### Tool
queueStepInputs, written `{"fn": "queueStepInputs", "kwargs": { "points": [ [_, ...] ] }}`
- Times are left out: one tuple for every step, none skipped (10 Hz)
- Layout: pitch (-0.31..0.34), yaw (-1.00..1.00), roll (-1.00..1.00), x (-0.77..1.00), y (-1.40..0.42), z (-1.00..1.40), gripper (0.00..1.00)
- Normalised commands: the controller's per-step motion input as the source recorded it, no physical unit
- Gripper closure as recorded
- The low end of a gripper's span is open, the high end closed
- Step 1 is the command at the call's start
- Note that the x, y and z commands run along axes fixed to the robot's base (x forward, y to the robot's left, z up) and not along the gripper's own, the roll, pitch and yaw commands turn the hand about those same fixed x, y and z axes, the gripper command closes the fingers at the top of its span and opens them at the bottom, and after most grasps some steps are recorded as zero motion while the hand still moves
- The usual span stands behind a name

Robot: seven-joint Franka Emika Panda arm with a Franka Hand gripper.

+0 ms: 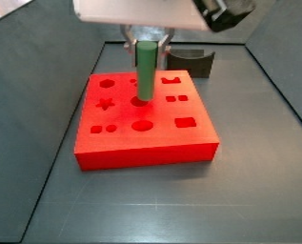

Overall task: Pick up the round object. Move up. Place the round object on the fixture. Regrasp the round object. Move to above the board. Insert the round object.
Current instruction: Insert the round object.

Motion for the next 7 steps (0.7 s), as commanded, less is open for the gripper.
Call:
{"fn": "queueStepInputs", "kwargs": {
  "points": [
    [-0.017, 0.0, 0.0, -0.05, 0.0, -0.31, 1.0],
    [0.0, 0.0, 0.0, 0.0, 0.0, -0.16, 1.0],
    [0.027, 0.0, -0.01, 0.0, 0.07, 0.03, 1.0],
    [0.0, 0.0, -0.01, 0.0, 0.05, 0.03, 1.0],
    [0.0, 0.0, 0.01, 0.01, 0.0, -0.03, 1.0],
    [0.0, 0.0, 0.02, 0.07, 0.0, -0.1, 1.0],
    [0.0, 0.0, 0.03, 0.1, 0.0, -0.21, 1.0]
  ]
}}
